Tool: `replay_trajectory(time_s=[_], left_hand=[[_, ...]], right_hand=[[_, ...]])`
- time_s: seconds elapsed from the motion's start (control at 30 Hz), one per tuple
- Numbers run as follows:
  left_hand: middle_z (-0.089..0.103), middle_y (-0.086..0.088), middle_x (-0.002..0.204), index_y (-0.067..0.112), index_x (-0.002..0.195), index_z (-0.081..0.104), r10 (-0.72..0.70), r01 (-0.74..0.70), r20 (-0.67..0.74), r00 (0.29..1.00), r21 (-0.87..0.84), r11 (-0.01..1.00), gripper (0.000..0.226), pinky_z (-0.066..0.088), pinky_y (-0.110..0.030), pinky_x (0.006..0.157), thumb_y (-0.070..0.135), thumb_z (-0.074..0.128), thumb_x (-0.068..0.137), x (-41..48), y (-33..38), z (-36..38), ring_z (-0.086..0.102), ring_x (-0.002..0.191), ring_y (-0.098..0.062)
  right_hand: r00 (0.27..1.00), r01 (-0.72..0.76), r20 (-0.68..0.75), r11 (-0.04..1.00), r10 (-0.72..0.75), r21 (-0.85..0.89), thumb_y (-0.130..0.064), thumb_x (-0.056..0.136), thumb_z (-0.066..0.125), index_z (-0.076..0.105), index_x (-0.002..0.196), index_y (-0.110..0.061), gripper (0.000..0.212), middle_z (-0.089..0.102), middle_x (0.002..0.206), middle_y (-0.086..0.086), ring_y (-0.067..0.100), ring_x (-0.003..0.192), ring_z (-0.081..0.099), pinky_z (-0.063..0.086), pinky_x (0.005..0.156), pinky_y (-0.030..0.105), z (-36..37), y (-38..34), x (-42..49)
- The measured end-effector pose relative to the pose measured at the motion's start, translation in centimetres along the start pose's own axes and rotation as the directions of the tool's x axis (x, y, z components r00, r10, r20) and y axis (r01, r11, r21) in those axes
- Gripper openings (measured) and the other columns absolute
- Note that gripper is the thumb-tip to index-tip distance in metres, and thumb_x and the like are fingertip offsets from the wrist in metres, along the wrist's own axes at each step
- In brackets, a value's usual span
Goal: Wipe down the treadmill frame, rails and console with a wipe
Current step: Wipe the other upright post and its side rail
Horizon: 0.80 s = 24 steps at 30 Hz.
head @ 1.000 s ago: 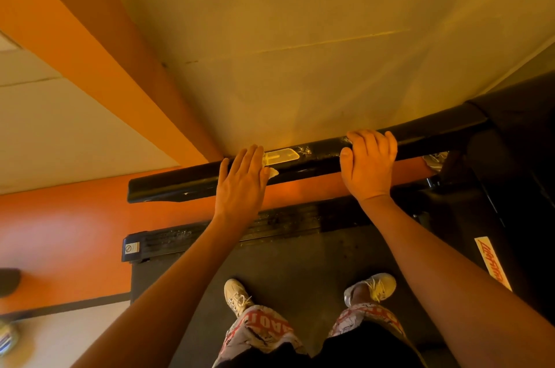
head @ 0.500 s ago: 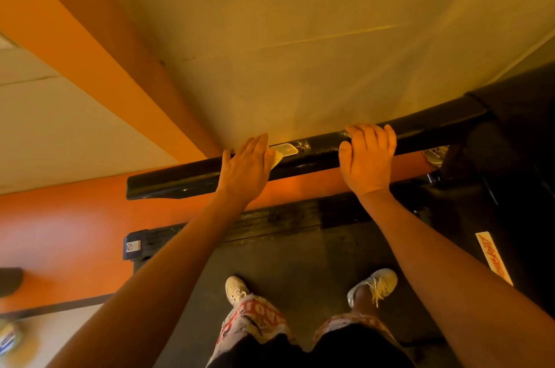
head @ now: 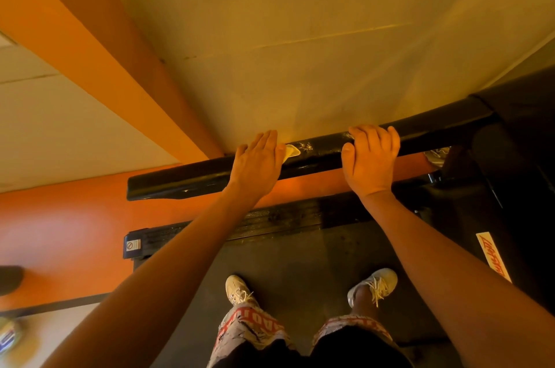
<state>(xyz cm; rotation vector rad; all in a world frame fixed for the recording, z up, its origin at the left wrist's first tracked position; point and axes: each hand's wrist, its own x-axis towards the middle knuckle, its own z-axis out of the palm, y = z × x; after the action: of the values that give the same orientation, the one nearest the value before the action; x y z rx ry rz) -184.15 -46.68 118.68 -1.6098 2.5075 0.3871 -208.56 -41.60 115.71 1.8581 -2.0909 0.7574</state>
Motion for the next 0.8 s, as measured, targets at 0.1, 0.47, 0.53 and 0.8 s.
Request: replay_trajectory(time_s=[0.1, 0.47, 0.53, 0.8], left_hand=[[0.029, -0.009, 0.164, 0.012, 0.158, 0.025, -0.040, 0.033, -0.083, 0.996, -0.080, 0.996, 0.056, 0.031, -0.047, 0.118, 0.038, 0.025, 0.109, -2.5, 0.5, 0.0, 0.029, 0.151, -0.025], [0.028, -0.008, 0.164, 0.012, 0.157, 0.025, -0.036, 0.034, -0.044, 0.998, -0.049, 0.998, 0.056, 0.032, -0.046, 0.118, 0.039, 0.023, 0.108, -2.4, 0.8, -0.5, 0.028, 0.151, -0.023], [0.023, -0.005, 0.167, 0.015, 0.160, 0.020, -0.017, 0.012, -0.072, 0.997, -0.063, 0.998, 0.058, 0.025, -0.045, 0.122, 0.041, 0.022, 0.109, -3.7, 1.0, -0.5, 0.022, 0.153, -0.021], [0.031, -0.008, 0.163, 0.012, 0.157, 0.025, -0.034, 0.029, -0.042, 0.999, -0.122, 0.992, 0.054, 0.031, -0.047, 0.118, 0.037, 0.023, 0.110, -0.9, 1.5, -1.1, 0.030, 0.149, -0.023]], right_hand=[[1.000, -0.005, -0.007, 1.000, 0.005, -0.006, -0.028, 0.102, 0.039, 0.068, 0.115, -0.006, 0.039, 0.067, 0.115, 0.014, 0.031, 0.116, 0.055, 0.026, 0.116, 0.048, 0.0, 0.0, 0.0], [1.000, -0.017, 0.012, 1.000, 0.017, -0.001, -0.028, 0.102, 0.039, 0.068, 0.115, -0.005, 0.040, 0.067, 0.116, 0.014, 0.032, 0.116, 0.056, 0.024, 0.117, 0.047, -0.2, -0.1, 0.1], [1.000, -0.024, 0.018, 1.000, 0.024, 0.001, -0.029, 0.102, 0.039, 0.068, 0.115, -0.005, 0.040, 0.067, 0.116, 0.014, 0.032, 0.117, 0.056, 0.025, 0.117, 0.048, -0.2, -0.1, 0.1], [0.999, -0.021, 0.030, 1.000, 0.021, -0.001, -0.029, 0.102, 0.038, 0.069, 0.115, -0.006, 0.040, 0.067, 0.116, 0.013, 0.031, 0.117, 0.057, 0.026, 0.116, 0.049, -0.3, -0.2, 0.2]])
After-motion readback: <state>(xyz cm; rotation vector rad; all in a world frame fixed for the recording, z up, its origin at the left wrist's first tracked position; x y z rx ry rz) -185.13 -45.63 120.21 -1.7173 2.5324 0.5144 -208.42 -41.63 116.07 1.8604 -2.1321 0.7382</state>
